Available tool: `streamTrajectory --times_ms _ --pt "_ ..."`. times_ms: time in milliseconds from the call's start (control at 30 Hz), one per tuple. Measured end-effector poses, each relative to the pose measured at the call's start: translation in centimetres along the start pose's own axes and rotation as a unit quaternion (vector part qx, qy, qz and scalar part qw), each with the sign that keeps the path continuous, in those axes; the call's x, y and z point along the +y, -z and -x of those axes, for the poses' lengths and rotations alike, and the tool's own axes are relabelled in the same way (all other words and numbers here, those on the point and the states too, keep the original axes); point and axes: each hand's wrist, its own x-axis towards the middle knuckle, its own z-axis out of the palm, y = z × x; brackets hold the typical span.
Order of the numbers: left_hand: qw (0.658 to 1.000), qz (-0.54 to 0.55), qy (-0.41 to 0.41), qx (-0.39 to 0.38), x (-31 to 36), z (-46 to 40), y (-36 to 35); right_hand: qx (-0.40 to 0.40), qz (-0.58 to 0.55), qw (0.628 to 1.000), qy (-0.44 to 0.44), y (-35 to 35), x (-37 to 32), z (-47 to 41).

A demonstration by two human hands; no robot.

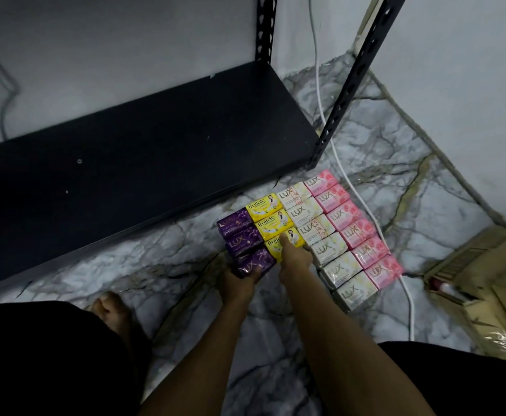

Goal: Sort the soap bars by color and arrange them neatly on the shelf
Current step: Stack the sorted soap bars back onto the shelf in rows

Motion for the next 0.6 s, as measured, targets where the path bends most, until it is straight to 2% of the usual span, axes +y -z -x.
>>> streamTrajectory --times_ms 133,267,467,600 --pt "1.000 -0.011 -0.008 0.007 -0.1 0.5 0.3 0.003 -0.027 1.000 -0.012 0.4 0.0 -0.2" --pt "0.999 -0.030 0.025 0.003 -0.8 1.6 1.2 0.012 -0.021 1.000 -0.011 1.4 0.0 0.8" --pt "0.999 -0.017 0.042 -0.002 -3.6 3.2 5.4 -0.017 0.120 0.991 0.051 5.8 3.8 2.6" --pt "0.999 0.014 0.049 -0.019 -5.7 3.5 8.8 -0.022 0.250 0.960 0.122 6.6 7.1 2.3"
